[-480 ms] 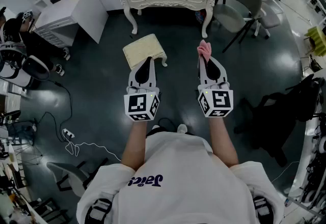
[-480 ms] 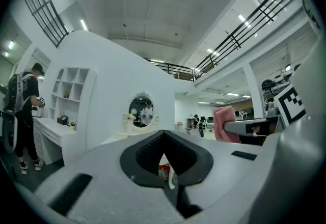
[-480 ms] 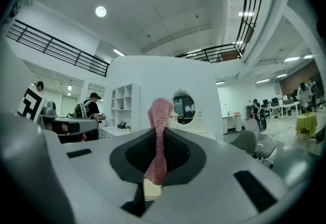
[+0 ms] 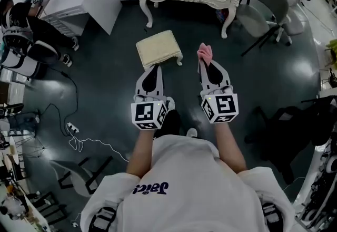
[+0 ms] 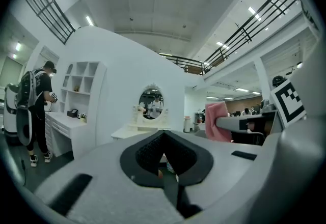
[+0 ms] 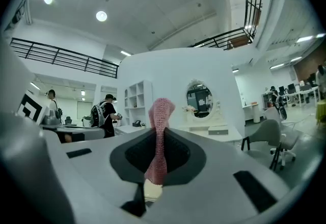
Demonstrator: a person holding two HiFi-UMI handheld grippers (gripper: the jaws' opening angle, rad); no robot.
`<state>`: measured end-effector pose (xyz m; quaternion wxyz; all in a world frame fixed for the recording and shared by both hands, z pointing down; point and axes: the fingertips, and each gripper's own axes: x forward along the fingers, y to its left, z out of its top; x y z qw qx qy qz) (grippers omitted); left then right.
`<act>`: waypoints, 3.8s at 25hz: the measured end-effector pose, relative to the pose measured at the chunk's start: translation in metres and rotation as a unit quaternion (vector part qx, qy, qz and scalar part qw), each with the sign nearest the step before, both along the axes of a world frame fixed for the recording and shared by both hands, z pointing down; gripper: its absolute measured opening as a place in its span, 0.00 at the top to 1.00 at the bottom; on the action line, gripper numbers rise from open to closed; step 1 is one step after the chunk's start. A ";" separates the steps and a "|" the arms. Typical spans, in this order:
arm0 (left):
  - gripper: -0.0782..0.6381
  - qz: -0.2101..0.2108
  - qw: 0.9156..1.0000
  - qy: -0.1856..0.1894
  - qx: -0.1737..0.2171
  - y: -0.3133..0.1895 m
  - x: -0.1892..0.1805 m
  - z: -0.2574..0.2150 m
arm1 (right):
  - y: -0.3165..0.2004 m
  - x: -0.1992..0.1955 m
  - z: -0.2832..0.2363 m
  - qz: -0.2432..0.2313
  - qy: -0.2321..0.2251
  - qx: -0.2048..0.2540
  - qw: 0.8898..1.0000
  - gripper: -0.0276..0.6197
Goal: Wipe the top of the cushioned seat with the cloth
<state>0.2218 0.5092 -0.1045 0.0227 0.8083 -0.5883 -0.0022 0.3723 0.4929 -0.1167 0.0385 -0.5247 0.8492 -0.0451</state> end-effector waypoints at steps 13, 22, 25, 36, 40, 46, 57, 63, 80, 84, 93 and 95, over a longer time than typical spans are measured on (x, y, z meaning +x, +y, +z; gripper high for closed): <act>0.88 -0.049 0.998 0.043 -0.018 -0.150 -0.141 0.025 | -0.160 -0.165 0.016 -0.076 0.018 -0.033 0.996 0.92; 0.88 -0.073 0.992 0.072 -0.071 -0.232 -0.200 0.063 | -0.257 -0.232 0.043 -0.107 0.045 -0.083 0.990 0.92; 0.88 -0.088 0.991 0.069 -0.079 -0.267 -0.204 0.080 | -0.299 -0.237 0.061 -0.122 0.043 -0.100 0.987 0.92; 0.88 -0.113 0.978 0.128 -0.120 -0.417 -0.180 0.177 | -0.455 -0.239 0.180 -0.201 0.052 -0.227 0.952 0.92; 0.88 -0.155 0.968 0.133 -0.147 -0.441 -0.200 0.235 | -0.483 -0.245 0.260 -0.204 0.058 -0.305 0.928 0.92; 0.88 -0.162 0.960 0.106 -0.201 -0.453 -0.244 0.327 | -0.482 -0.291 0.370 -0.211 0.073 -0.385 0.896 0.92; 0.88 -0.148 0.957 0.120 -0.221 -0.438 -0.354 0.461 | -0.448 -0.424 0.554 -0.208 0.073 -0.503 0.836 0.92; 0.88 -0.162 0.949 0.121 -0.240 -0.420 -0.407 0.509 | -0.438 -0.492 0.629 -0.211 0.091 -0.549 0.804 0.92; 0.88 -0.178 0.935 0.150 -0.267 -0.422 -0.406 0.554 | -0.452 -0.504 0.703 -0.174 0.126 -0.623 0.752 0.92; 0.88 -0.177 0.935 0.148 -0.269 -0.432 -0.390 0.556 | -0.468 -0.476 0.698 -0.175 0.132 -0.615 0.757 0.92; 0.88 -0.151 0.939 0.145 -0.272 -0.460 -0.337 0.560 | -0.505 -0.391 0.698 -0.147 0.144 -0.608 0.767 0.92; 0.88 -0.141 0.940 0.145 -0.273 -0.466 -0.321 0.562 | -0.515 -0.368 0.697 -0.136 0.150 -0.605 0.770 0.92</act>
